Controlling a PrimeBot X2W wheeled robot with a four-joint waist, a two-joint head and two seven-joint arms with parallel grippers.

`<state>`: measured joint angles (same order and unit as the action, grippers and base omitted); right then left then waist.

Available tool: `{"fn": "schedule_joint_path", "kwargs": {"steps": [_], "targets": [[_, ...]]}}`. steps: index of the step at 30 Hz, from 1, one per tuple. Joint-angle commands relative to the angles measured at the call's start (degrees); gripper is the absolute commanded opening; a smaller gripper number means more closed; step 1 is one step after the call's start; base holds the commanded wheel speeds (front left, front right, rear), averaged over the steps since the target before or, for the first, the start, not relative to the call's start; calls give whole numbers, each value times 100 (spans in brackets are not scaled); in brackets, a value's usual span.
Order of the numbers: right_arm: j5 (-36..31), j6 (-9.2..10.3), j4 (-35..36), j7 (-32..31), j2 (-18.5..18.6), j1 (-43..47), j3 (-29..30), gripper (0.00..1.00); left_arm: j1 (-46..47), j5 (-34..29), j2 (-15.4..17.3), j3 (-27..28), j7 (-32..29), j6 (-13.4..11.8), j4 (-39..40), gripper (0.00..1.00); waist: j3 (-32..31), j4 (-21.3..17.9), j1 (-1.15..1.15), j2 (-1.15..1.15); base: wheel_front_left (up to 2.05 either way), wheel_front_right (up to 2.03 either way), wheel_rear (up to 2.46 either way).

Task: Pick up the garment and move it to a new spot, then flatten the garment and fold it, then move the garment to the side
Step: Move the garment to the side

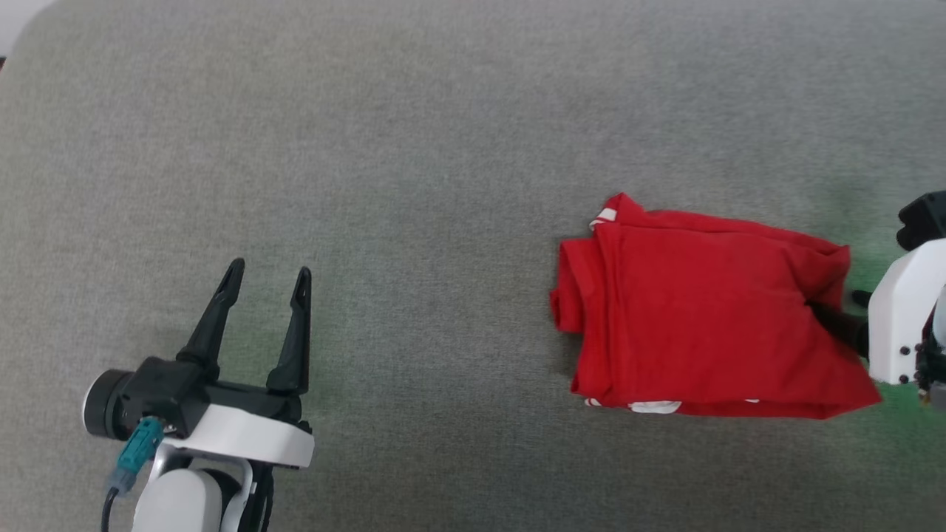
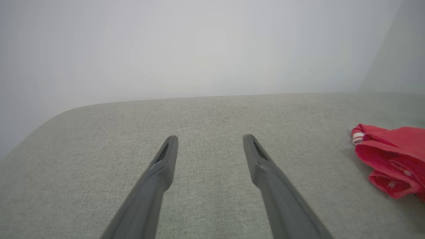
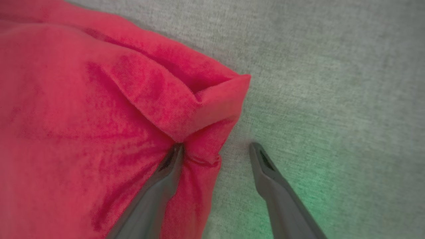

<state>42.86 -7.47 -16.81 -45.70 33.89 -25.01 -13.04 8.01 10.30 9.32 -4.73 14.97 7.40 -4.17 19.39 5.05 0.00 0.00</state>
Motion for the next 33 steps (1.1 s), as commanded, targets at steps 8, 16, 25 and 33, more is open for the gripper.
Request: {"fn": "schedule_joint_path", "kwargs": {"steps": [8, 16, 25, 33], "targets": [[-32, -9, -115, -280, -401, 276, -237, 0, 279, 71, 69, -58, 29, 11, -167, 100, 259, 155, 0, 0, 0, 0, 0], [-34, -2, 154, 251, -371, 397, 245, 0, 286, -18, 158, -14, 29, 11, -199, 100, 155, -28, 0, 0, 0, 0, 0], [-132, 3, 622, 983, -230, 696, 1460, 0, 466, -154, 462, -301, 29, 10, 17, 100, 316, -619, 0, 0, 0, 0, 0], [-591, -1, 626, 1302, 46, 646, 2491, 0, 1205, 49, 831, -736, 30, 10, 163, 100, 873, -1228, 0, 0, 0, 0, 0]]}}
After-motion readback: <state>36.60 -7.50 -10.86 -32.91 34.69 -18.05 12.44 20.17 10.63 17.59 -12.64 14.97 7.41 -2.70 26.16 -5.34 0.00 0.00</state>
